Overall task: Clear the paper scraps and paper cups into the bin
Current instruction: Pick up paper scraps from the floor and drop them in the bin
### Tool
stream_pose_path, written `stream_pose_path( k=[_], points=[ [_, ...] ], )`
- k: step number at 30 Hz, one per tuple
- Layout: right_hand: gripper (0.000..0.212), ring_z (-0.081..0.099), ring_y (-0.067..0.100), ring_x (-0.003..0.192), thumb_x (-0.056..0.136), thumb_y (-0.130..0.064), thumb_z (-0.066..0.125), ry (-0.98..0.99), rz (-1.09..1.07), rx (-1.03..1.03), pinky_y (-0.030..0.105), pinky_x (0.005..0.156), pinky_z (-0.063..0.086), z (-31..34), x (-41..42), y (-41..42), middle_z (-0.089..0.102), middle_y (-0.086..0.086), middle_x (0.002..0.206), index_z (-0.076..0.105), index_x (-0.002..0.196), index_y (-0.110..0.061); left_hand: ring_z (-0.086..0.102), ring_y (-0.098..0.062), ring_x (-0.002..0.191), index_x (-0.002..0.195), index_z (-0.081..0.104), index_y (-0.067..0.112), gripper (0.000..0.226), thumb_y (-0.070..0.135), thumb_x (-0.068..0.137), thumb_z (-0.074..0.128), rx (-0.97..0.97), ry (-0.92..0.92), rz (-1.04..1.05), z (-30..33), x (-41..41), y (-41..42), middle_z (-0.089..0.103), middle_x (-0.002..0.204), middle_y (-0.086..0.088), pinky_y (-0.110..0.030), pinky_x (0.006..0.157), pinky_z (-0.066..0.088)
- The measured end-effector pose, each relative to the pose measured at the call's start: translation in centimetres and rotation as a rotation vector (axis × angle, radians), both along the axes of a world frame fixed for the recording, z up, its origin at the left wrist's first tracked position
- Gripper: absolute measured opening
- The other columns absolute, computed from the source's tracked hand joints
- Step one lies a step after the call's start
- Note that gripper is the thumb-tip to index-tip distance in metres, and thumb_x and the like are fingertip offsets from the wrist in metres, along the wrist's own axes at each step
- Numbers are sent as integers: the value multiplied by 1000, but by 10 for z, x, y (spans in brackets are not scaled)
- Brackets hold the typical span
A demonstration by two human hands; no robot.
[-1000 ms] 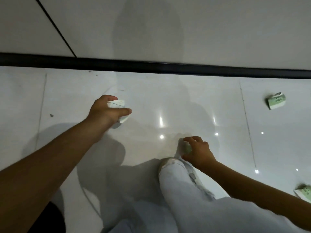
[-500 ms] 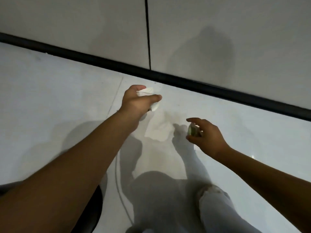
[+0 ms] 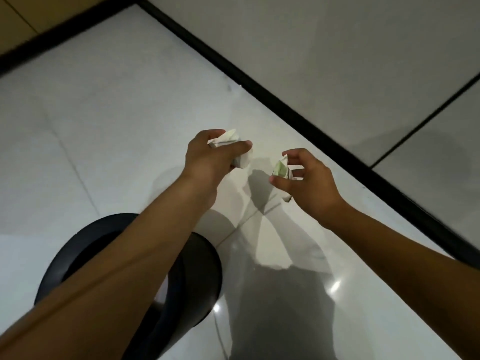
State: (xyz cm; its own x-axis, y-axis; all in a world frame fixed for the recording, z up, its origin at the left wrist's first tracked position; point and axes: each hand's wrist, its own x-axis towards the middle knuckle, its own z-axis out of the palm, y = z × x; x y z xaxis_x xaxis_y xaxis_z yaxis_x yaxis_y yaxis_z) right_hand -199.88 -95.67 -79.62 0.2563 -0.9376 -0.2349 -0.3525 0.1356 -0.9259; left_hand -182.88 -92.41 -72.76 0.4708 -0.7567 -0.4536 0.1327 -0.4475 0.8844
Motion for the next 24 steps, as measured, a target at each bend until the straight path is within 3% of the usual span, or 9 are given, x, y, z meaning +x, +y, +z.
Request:
stream_pose_path(
  k=[6, 8, 11, 14, 16, 18, 20, 22, 24],
  points=[
    [49, 59, 6, 86, 76, -19, 81, -109, 161, 34, 8, 46, 45, 24, 69, 3, 57, -7, 110, 59, 119, -22, 65, -19, 102, 121, 55, 12, 52, 15, 75, 79, -50, 51, 206, 25, 57, 39, 61, 118, -7, -28, 82, 57],
    [49, 61, 13, 95, 75, -23, 81, -122, 210, 36, 15, 58, 54, 34, 86, 9, 59, -8, 113, 59, 119, -25, 67, -16, 98, 119, 56, 12, 50, 16, 75, 79, -53, 43, 242, 34, 70, 59, 63, 116, -6, -25, 77, 58],
    [48, 65, 17, 98, 75, -24, 82, -189, 291, 70, 39, 83, 58, 50, 109, 24, 62, -10, 112, 60, 118, -26, 71, -15, 91, 112, 60, 13, 49, 17, 68, 82, -25, 22, 282, 46, 87, 98, 67, 110, -6, -24, 72, 57],
    [49, 67, 16, 95, 73, -23, 82, -243, 385, 82, 42, 85, 57, 63, 129, 41, 64, -11, 109, 61, 118, -25, 72, -20, 88, 110, 62, 10, 61, 21, 54, 83, 5, 63, 340, 56, 97, 144, 71, 104, -8, -26, 68, 58],
    [48, 67, 11, 92, 73, -25, 82, -269, 439, 89, 36, 84, 58, 68, 138, 52, 64, -15, 107, 62, 117, -27, 72, -22, 87, 107, 64, 11, 62, 21, 49, 85, 1, 103, 391, 57, 101, 172, 72, 101, -9, -27, 67, 57],
    [47, 66, 4, 88, 73, -27, 82, -267, 491, 75, 21, 79, 56, 71, 143, 62, 64, -19, 104, 62, 115, -30, 72, -21, 85, 103, 65, 17, 62, 20, 46, 90, 106, 29, 384, 47, 99, 193, 72, 97, -6, -30, 68, 58],
    [47, 65, 3, 89, 73, -29, 81, -251, 539, 62, 13, 78, 53, 73, 146, 71, 64, -19, 105, 62, 115, -32, 69, -19, 90, 107, 61, 24, 60, 27, 55, 91, 374, -197, 227, 32, 94, 205, 69, 100, -1, -35, 79, 57],
    [47, 65, 5, 92, 73, -29, 81, -243, 570, 73, 15, 81, 53, 73, 149, 79, 64, -18, 107, 62, 116, -32, 62, -16, 100, 123, 52, 24, 70, 30, 63, 87, 529, -289, 73, 20, 89, 212, 62, 113, 3, -36, 90, 52],
    [48, 65, 7, 94, 74, -29, 81, -236, 600, 91, 17, 83, 53, 71, 149, 87, 64, -17, 108, 61, 118, -31, 57, -16, 108, 135, 43, 21, 80, 32, 67, 84, 557, -311, 56, 12, 90, 216, 56, 122, 5, -35, 95, 48]
  ],
)
